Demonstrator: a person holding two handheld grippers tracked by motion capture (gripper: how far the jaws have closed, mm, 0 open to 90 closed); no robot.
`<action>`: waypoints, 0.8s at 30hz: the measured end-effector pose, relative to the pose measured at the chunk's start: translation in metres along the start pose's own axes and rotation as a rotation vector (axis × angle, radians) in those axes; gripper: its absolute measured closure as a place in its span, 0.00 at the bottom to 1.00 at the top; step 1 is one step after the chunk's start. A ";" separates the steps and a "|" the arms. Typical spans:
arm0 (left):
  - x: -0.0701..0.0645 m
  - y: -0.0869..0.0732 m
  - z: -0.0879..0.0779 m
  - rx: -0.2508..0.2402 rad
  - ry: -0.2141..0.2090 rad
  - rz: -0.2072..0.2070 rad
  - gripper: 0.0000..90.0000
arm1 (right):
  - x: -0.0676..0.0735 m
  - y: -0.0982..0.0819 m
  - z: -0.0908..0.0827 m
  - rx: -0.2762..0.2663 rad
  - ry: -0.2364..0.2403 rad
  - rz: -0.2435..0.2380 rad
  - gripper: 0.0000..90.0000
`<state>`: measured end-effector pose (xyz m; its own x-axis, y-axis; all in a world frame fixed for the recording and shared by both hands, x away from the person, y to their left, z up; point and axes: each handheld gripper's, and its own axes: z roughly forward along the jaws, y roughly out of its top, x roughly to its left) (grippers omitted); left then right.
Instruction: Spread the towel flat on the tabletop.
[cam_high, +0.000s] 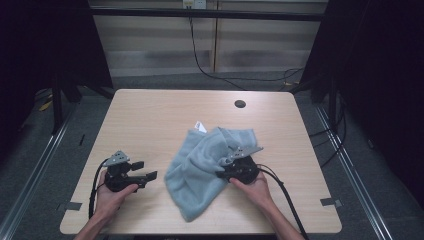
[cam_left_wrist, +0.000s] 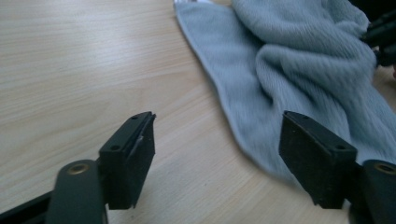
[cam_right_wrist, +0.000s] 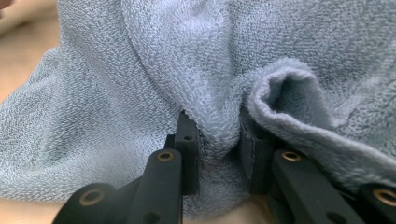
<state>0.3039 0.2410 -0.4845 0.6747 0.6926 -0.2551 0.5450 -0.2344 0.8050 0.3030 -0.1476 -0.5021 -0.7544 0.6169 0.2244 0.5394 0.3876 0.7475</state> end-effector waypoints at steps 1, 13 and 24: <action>-0.002 0.002 0.000 0.003 -0.003 0.005 0.33 | 0.007 -0.001 0.002 0.003 0.023 -0.008 0.81; -0.014 0.028 0.000 -0.044 -0.055 0.045 0.42 | 0.026 0.010 -0.043 -0.080 0.040 -0.043 0.54; -0.018 0.061 0.065 0.025 -0.126 0.065 0.42 | -0.036 0.050 -0.048 -0.087 -0.130 -0.036 0.55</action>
<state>0.3571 0.1696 -0.4657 0.7654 0.5844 -0.2695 0.5091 -0.2939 0.8090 0.3395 -0.1833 -0.4428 -0.7145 0.6895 0.1182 0.4744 0.3533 0.8063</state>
